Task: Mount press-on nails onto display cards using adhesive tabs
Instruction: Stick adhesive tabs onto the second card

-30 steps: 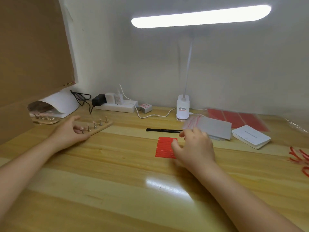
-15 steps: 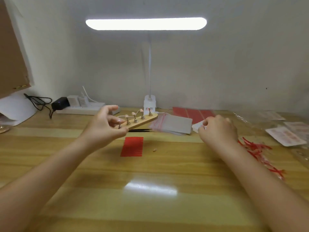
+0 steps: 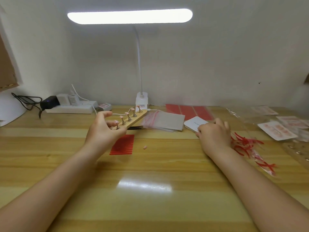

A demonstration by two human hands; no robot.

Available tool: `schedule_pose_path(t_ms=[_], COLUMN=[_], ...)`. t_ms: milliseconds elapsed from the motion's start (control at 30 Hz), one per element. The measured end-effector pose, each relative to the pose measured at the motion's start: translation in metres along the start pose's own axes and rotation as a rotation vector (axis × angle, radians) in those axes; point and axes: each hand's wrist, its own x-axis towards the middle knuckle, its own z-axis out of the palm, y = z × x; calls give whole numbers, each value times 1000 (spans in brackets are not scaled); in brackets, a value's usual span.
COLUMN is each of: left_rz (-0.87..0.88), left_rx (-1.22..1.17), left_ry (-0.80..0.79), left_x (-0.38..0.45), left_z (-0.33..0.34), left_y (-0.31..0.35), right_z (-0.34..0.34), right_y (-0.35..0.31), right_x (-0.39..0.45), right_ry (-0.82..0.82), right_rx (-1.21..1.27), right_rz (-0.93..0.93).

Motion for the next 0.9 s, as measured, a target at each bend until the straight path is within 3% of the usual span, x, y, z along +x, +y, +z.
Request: schedule_pose_path(t_ms=[133,300,367,567,667,900], left_rz=[44,93,119,195,255,354], left_rx=[-17,-11,-6,9,79,185], left_ry=[-23,-50,-76,-244,-302,-428], left_x=[-4,-7,-7,-16,-21,-45], left_z=[3,11,15,32,38,52], left_y=[1,0,2,3,5,11], right_z=[-6,-31,-50,-93,-86,-51], right_y=[2,7,5,-4,-7,-4], right_x=[-2,-5,-3,-17,-37,-73], right_ry=[120,549,622,397,254,146], right_rx=[-12,209,344,927,1068,1431], right_rz=[-12,-28,-31,-4,-27,-32])
